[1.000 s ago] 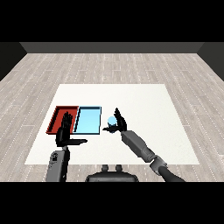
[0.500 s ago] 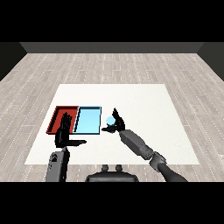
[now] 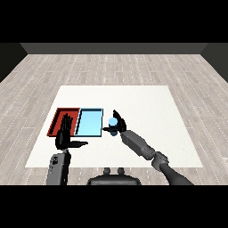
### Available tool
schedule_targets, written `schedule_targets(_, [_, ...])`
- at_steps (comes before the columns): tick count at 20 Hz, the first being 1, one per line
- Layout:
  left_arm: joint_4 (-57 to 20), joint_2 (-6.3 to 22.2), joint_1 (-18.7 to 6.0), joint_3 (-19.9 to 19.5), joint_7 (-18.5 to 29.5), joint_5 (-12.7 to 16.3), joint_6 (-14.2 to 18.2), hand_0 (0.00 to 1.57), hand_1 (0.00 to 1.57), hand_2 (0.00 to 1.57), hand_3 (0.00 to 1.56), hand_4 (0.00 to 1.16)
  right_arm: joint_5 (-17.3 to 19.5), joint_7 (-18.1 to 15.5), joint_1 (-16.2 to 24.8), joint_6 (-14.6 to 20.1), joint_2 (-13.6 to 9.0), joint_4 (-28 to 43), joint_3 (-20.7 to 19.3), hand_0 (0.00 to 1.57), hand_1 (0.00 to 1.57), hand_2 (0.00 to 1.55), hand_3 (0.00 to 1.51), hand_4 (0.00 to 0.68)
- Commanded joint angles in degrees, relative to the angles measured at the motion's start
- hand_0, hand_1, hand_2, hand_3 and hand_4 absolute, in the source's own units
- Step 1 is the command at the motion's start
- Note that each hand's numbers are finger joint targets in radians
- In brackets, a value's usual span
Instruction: Pick the blue can and put it in the blue box
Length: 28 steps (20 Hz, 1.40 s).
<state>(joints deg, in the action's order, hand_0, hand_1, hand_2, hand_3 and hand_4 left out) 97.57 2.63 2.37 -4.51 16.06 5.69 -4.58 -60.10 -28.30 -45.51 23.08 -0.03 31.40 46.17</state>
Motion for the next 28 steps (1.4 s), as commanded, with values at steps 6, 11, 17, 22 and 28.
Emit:
schedule_targets(6, [0.8, -0.2, 0.2, 0.3, -0.9, -0.3, 0.5, 0.00, 0.00, 0.00, 0.00, 0.00, 3.5, 11.1, -4.5, 13.5, 0.0, -5.4, 11.7, 1.49, 1.49, 1.53, 1.49, 0.535])
schedule_targets(11, [-2.8, -1.2, -2.5, 0.6, 0.7, -1.9, 2.0, 0.00, 0.00, 0.00, 0.00, 0.00, 3.1, 10.5, -3.6, 15.3, 0.0, -4.1, 14.3, 1.54, 1.54, 1.53, 1.48, 0.538])
schedule_targets(17, [-4.7, -0.6, -2.8, 0.6, 1.6, -1.0, 0.0, 0.00, 0.00, 0.00, 0.00, 0.00, 7.7, 9.5, -9.0, 13.2, -2.3, 0.1, 8.8, 1.49, 1.49, 1.47, 1.41, 0.566])
schedule_targets(22, [-2.4, -1.1, -2.3, 4.2, -1.4, -2.7, 0.4, 0.00, 0.00, 0.00, 0.00, 0.00, 13.5, 7.2, -3.6, 14.3, -4.8, 7.8, 8.3, 1.53, 1.53, 1.48, 1.41, 0.567])
schedule_targets(28, [-1.2, -2.6, -5.0, 9.5, -5.5, -6.3, 2.3, 0.00, 0.00, 0.00, 0.00, 0.00, 18.7, 12.2, 0.5, 21.2, -12.7, 25.3, 8.9, 1.53, 1.53, 1.48, 1.42, 0.584])
